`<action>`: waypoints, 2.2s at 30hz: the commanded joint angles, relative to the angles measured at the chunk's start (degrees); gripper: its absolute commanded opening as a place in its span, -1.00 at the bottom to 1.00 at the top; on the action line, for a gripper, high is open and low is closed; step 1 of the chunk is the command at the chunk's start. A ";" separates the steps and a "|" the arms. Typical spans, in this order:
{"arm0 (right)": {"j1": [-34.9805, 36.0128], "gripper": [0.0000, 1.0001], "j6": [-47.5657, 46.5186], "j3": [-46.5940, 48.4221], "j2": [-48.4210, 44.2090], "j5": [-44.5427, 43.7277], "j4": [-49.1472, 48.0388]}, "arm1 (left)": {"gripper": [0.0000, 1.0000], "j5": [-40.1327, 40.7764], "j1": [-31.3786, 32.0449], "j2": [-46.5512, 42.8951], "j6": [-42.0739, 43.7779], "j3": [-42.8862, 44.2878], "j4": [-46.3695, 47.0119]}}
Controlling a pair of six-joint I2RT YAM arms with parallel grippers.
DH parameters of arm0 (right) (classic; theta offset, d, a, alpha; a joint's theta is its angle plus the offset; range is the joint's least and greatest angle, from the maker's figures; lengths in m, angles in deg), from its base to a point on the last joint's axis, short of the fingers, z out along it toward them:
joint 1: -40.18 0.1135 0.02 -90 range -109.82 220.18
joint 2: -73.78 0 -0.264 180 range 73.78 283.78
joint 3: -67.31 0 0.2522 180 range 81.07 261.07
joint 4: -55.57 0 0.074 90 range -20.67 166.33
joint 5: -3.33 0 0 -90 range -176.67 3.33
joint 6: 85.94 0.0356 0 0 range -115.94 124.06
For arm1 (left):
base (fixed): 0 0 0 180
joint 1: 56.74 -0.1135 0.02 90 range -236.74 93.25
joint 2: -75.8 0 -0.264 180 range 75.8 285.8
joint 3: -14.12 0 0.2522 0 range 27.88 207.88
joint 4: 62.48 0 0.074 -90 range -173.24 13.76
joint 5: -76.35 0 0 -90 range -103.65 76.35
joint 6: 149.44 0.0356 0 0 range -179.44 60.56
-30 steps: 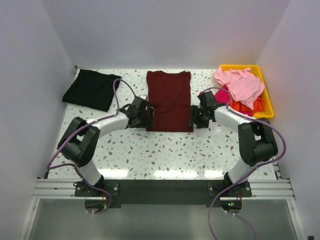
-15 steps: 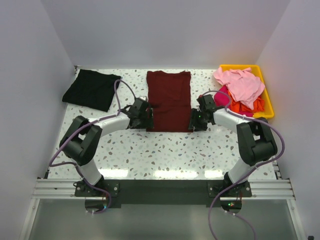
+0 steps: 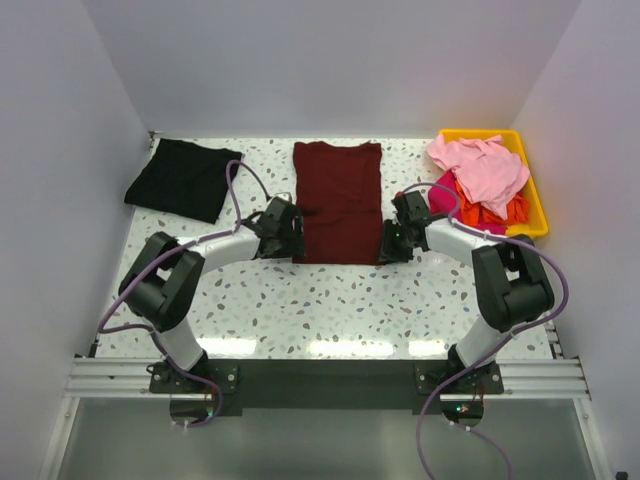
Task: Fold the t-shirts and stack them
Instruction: Fold the tshirt
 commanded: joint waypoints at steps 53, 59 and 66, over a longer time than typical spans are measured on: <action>1.78 -1.00 -1.14 -0.08 0.15 0.74 1.04 | -1.00 -1.12 3.76 -1.77 0.52 -7.27 0.39; 3.18 -1.00 -2.11 -3.76 -5.55 0.12 3.32 | -1.00 -0.95 5.34 -7.82 1.84 -13.07 3.56; 7.22 -1.00 -1.58 -12.01 -14.16 -1.81 6.75 | -1.00 -1.48 9.91 -14.95 0.61 -20.79 5.85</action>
